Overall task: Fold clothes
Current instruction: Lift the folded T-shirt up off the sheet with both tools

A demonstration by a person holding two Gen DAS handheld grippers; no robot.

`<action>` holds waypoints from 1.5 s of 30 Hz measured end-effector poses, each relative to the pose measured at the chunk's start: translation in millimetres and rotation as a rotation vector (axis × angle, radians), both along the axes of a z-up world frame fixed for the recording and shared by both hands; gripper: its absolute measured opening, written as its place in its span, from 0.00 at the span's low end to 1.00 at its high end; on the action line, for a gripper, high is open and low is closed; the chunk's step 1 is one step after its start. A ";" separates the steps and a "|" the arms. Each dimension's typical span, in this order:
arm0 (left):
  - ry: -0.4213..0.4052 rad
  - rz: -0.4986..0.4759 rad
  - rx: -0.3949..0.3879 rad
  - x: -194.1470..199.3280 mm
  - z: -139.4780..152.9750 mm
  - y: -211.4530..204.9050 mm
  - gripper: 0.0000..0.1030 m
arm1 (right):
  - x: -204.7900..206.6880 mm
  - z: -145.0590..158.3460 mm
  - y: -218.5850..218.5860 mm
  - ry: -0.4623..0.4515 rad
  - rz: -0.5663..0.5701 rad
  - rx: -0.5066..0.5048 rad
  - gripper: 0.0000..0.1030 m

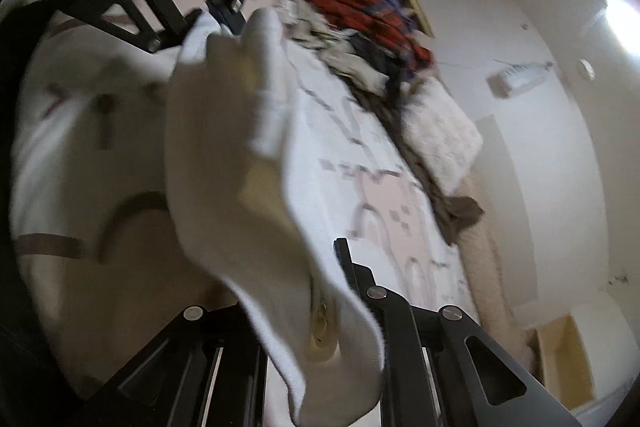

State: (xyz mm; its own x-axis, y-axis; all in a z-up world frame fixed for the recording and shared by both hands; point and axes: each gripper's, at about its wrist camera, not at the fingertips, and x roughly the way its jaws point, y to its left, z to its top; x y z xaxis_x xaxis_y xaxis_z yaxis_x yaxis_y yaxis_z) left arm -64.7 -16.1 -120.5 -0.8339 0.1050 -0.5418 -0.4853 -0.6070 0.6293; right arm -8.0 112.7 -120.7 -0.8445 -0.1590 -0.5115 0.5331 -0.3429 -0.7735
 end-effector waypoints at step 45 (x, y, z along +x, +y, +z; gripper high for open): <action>-0.313 -0.162 0.551 -238.8 193.5 458.0 0.05 | -231.5 214.6 447.6 0.207 -0.803 -0.135 0.10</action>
State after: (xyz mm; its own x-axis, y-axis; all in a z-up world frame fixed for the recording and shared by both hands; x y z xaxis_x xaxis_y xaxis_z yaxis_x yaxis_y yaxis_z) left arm -303.4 441.8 73.0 -0.5958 0.5476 -0.5874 -0.7073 -0.7042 0.0609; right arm -239.5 560.3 93.9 -0.8018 0.4819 -0.3534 -0.0609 -0.6542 -0.7539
